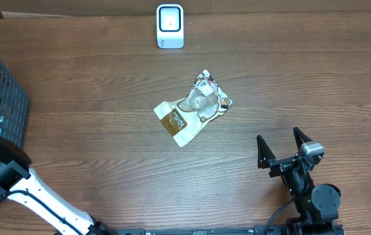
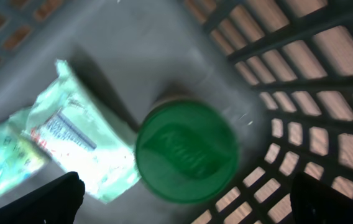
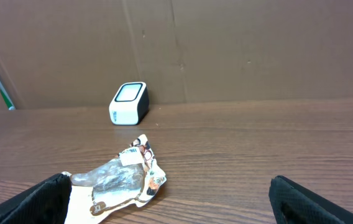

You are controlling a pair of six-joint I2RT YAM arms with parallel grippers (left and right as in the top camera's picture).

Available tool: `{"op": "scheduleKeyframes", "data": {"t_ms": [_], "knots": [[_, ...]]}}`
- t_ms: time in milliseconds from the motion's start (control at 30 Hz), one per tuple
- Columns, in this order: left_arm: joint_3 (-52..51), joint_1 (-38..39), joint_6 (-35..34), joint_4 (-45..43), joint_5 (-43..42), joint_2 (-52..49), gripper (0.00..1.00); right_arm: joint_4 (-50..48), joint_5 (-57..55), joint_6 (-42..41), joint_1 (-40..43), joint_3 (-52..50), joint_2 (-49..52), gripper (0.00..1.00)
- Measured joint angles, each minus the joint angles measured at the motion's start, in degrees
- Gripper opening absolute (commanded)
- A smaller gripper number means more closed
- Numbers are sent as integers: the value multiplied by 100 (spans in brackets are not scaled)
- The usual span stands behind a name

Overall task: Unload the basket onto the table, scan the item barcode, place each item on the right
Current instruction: 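Reach into the basket and grasp the green-lidded jar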

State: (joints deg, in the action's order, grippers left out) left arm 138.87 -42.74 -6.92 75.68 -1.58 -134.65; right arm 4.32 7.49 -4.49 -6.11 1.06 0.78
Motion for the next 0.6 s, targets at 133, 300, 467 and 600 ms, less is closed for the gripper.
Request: {"op": "scheduleKeyframes", "data": {"t_ms": [133,300,467,600], "knots": [[0,85,120,-203,2,-7,97,2,0,0,0,0,0,100],[0,127,140,-247,15,-68,95,0,0,0,0,0,0,100],[0,127,142,-175,15,-334,89,2,0,2,0,0,0,100],[-2,127,155,-155,15,-616,80,0,0,0,0,0,0,100]]}}
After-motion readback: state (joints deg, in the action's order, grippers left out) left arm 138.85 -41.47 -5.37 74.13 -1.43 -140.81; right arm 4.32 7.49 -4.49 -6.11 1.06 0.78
